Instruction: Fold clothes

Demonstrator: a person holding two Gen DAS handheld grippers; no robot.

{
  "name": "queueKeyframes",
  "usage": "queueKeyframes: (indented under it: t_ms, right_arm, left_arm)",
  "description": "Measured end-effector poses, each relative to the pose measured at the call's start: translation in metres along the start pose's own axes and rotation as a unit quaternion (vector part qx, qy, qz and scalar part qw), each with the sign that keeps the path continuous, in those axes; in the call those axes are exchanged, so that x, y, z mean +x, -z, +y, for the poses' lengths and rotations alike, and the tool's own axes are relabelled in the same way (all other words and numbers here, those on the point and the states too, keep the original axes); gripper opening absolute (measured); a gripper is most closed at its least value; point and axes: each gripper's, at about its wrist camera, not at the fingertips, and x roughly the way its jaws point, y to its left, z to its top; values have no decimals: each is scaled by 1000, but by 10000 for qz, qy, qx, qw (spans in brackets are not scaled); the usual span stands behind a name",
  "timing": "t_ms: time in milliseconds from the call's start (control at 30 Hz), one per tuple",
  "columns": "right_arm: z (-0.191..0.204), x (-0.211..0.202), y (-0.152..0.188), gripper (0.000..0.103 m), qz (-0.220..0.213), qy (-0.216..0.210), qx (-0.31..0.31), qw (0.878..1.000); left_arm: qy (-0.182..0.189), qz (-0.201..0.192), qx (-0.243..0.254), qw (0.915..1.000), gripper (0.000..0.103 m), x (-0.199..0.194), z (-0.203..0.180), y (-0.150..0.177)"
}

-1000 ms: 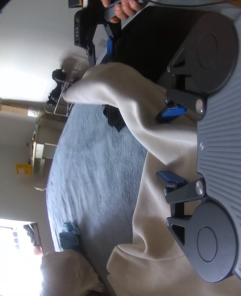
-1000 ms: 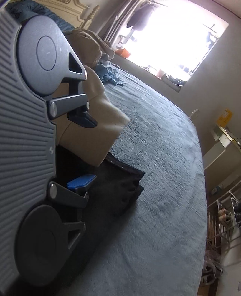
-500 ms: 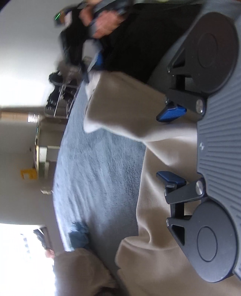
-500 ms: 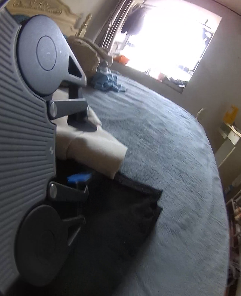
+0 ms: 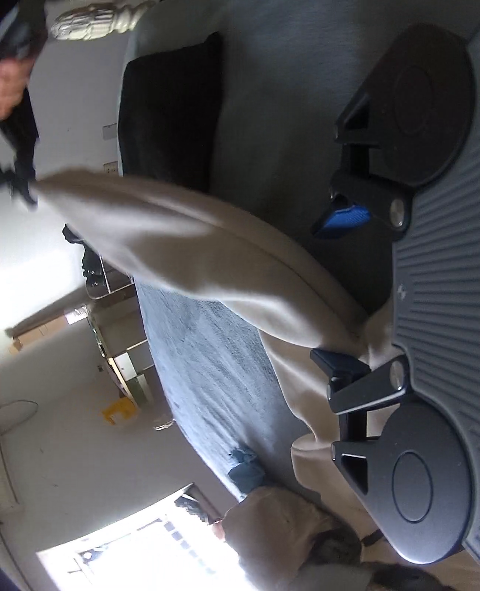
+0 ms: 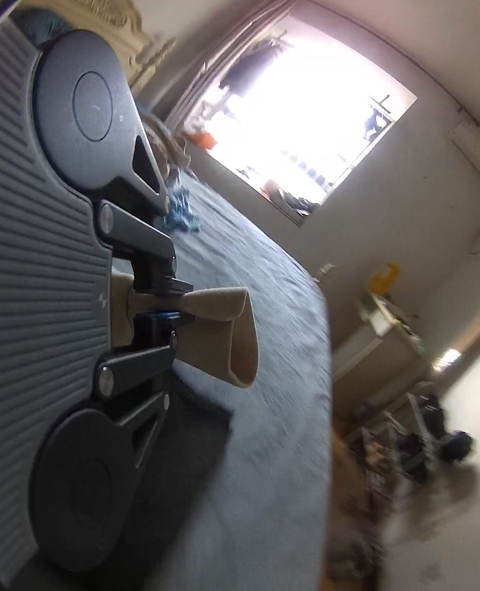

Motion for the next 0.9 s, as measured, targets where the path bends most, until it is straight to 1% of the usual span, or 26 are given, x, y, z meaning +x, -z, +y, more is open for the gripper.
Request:
queueKeyframes:
  t_ms: [67,100,133,167,233,300,333,433,500,533,567,633,667,733,767,833,900]
  right_arm:
    - [-15,-24,22,7,-166,403,-115,9990]
    - [-27,-31,34,7,-193,602,-54,9980]
    - [-44,-33,45,7,-108,781,165,9968]
    - [-58,-31,53,7,42,846,379,9957]
    - [-79,-30,62,7,164,977,851,9914]
    - [-77,-40,62,7,66,771,1020,9918]
    - [-69,-50,60,7,-32,577,1012,9932]
    - [-47,-83,59,7,-381,245,863,9952]
    - [-47,-96,68,7,-547,422,758,9947]
    - [-52,-96,75,7,-548,619,679,9943]
    - [-60,-94,82,8,-477,931,612,9926]
    - [-79,-87,96,12,-143,1425,601,9879]
    - [-87,-83,103,12,17,1659,603,9843]
    - [-95,-90,109,20,63,1737,886,9808]
    - [-94,-100,110,21,-87,1757,946,9798]
    - [-81,-118,106,21,-475,1880,637,9789]
    - [-53,-134,103,21,-878,1944,44,9770]
  left_arm:
    - [86,-5,-39,10000,70,-5,4,3]
    - [143,27,-79,9999,71,-7,6,3]
    - [205,73,-126,9997,71,-8,8,4]
    - [233,98,-180,9995,71,-10,11,4]
    - [260,130,-312,9991,71,-14,17,4]
    - [327,134,-528,9980,71,-19,28,3]
    - [359,124,-652,9971,71,-21,34,3]
    - [434,87,-1161,9923,71,-27,52,7]
    - [452,70,-1546,9869,71,-30,63,10]
    - [457,67,-1664,9850,71,-30,67,12]
    - [459,68,-1747,9835,71,-31,70,13]
    - [465,69,-1914,9804,71,-32,75,15]
    - [456,50,-1925,9802,71,-33,76,15]
    - [438,-19,-1877,9812,71,-34,76,13]
    - [459,-78,-1861,9814,71,-35,75,11]
    - [524,-209,-1837,9814,71,-36,73,6]
    - [638,-339,-1835,9804,71,-35,69,-1]
